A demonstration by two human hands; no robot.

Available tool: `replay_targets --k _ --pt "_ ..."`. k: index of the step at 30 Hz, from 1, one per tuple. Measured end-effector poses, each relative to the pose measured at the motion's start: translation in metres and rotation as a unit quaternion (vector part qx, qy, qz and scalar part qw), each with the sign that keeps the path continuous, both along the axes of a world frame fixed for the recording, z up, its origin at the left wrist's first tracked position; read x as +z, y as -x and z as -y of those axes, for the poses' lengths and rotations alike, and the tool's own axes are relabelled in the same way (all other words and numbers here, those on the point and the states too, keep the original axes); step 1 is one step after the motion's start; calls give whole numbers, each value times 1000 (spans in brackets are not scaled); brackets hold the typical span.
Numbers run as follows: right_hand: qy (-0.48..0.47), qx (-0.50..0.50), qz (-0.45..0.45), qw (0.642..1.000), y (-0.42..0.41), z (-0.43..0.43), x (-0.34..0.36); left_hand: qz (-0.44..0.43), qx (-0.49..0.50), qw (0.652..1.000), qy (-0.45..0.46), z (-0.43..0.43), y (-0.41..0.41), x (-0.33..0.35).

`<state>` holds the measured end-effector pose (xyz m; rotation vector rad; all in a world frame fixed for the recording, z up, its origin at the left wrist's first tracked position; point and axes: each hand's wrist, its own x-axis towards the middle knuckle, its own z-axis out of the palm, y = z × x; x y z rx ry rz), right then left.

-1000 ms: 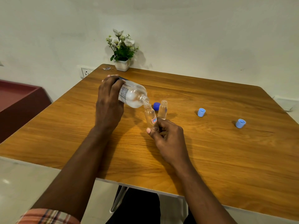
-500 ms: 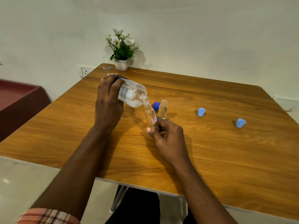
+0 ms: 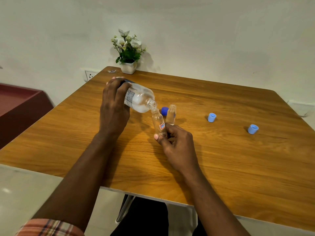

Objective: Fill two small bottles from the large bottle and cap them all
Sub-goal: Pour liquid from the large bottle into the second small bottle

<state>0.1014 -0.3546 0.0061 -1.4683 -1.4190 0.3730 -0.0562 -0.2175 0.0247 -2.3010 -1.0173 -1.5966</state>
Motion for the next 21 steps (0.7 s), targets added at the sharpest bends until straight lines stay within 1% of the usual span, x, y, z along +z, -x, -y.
replay_targets --k 21 --pt "-7 -3 -9 1000 1 0 0 0 3 1000 -3 -1 0 -2"
